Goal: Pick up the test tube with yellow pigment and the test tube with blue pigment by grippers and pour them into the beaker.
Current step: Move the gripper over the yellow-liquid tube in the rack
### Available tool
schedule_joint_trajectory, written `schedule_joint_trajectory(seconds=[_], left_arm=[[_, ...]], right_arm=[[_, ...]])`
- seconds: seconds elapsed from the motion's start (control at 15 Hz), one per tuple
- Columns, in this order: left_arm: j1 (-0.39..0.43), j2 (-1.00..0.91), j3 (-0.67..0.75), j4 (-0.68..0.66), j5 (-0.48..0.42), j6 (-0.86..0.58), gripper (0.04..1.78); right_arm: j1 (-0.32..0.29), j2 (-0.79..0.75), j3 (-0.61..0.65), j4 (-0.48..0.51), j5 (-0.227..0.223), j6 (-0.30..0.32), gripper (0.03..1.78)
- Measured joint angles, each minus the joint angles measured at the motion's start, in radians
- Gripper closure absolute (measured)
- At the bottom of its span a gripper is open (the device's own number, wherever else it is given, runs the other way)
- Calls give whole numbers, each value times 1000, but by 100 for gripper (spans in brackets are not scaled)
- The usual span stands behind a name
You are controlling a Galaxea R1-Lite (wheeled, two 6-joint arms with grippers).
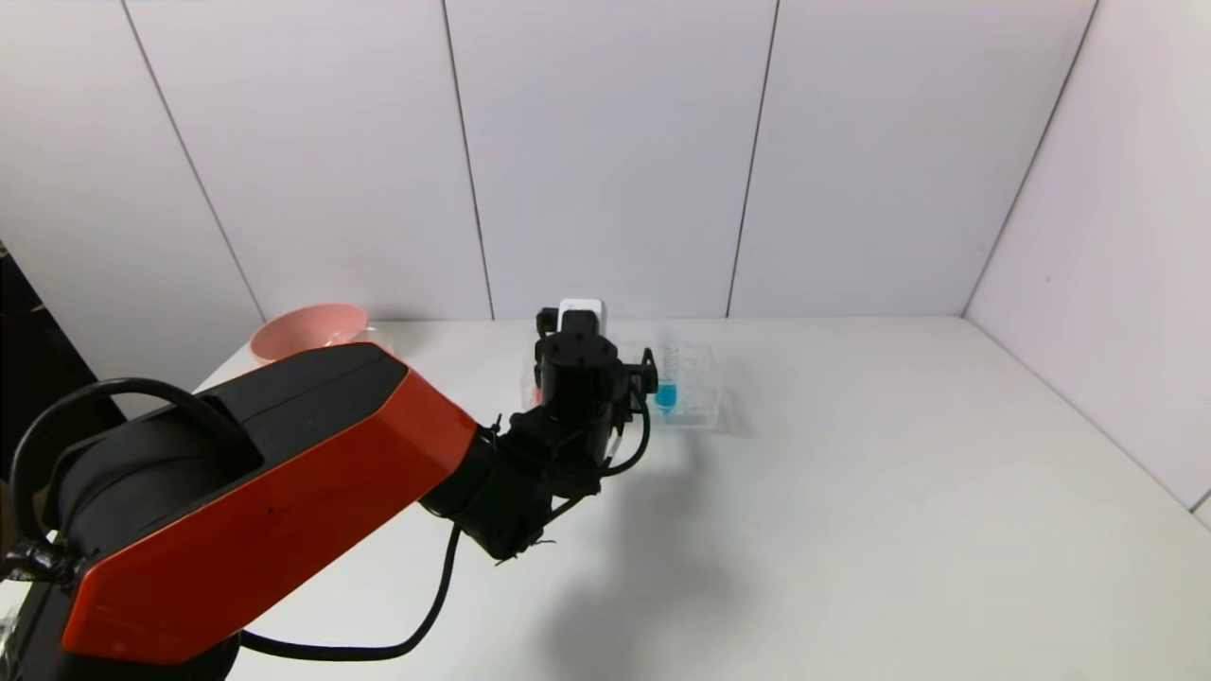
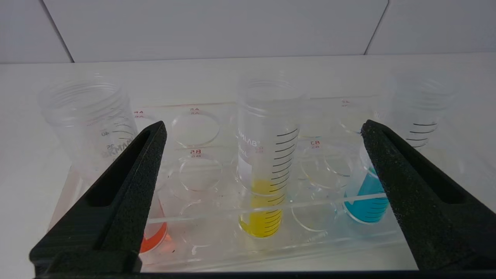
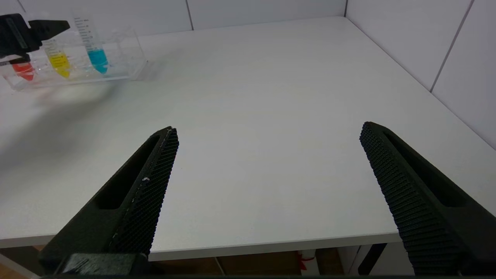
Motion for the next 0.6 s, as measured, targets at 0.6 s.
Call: schedule_joint_trajectory(seconds=[0.6], left_arm=[[30,64,-102,47,-18,0,7]], right_arm=[[0,0,0,0,0,0,10]])
